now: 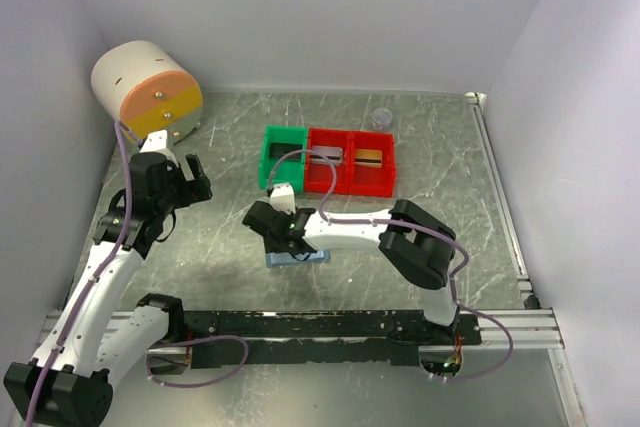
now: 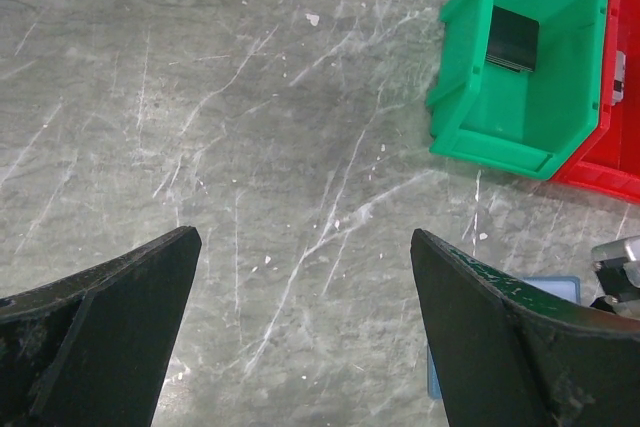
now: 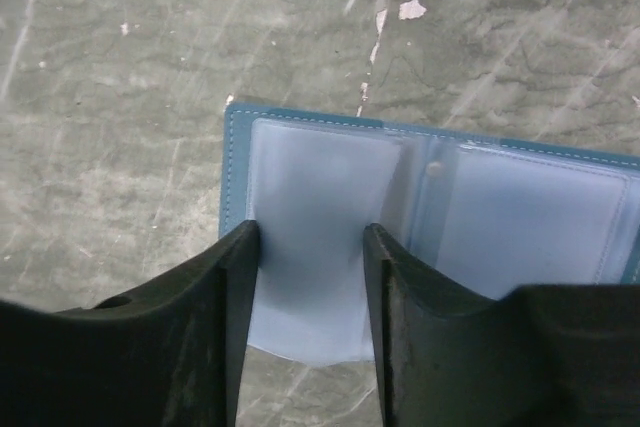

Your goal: Take the credit cards out of the card holder

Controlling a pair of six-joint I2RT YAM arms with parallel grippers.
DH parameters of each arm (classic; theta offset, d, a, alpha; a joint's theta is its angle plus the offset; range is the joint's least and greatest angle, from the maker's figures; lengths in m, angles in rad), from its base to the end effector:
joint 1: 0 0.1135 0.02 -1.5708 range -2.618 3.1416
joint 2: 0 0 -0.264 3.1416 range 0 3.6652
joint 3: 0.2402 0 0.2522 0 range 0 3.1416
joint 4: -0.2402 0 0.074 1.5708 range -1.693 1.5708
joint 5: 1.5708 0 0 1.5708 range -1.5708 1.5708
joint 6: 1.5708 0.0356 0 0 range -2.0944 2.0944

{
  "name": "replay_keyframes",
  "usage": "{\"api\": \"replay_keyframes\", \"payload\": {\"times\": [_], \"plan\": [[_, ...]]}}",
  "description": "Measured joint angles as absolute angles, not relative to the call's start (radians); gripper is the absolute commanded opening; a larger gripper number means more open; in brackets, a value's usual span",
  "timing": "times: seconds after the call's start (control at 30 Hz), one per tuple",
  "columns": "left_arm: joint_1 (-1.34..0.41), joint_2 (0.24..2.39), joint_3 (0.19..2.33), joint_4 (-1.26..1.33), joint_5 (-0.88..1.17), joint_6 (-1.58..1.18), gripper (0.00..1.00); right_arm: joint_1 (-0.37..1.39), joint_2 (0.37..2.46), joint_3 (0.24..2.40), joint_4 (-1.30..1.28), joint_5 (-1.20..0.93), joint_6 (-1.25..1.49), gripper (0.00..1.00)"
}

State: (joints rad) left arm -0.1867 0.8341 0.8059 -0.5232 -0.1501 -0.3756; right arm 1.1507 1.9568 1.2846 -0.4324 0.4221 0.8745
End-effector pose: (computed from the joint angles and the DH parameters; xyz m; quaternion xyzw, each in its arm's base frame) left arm 0.1800 -0.0286 0.3049 -0.1185 0.8631 -0.0721 0.4856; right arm 0.1749 0.3559 0.1574 -0.0830 0.9490 0.0836 0.2925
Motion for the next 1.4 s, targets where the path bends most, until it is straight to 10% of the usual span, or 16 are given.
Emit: {"api": "replay_keyframes", "payload": {"times": [0.17, 0.67, 1.0, 1.4], "plan": [[-0.187, 0.834, 0.806, -0.524, -0.153, -0.376, 0.99, 1.126, 1.883, 1.167, -0.289, 0.353, 0.859, 0.16], [-0.187, 0.868, 0.805, -0.509, -0.007, -0.336, 0.97, 0.925, 1.625, 0.721, 0.156, -0.007, 0.925, 0.15], [-0.247, 0.893, 0.607, -0.313, 0.492, -0.461, 0.95, 0.861, 1.531, 0.611, 0.345, -0.139, 0.974, 0.15], [-0.565, 0.947, 0.459, -0.078, 0.414, -0.692, 0.9, 0.788, 1.642, 0.516, 0.606, -0.308, 1.06, 0.16]]}}
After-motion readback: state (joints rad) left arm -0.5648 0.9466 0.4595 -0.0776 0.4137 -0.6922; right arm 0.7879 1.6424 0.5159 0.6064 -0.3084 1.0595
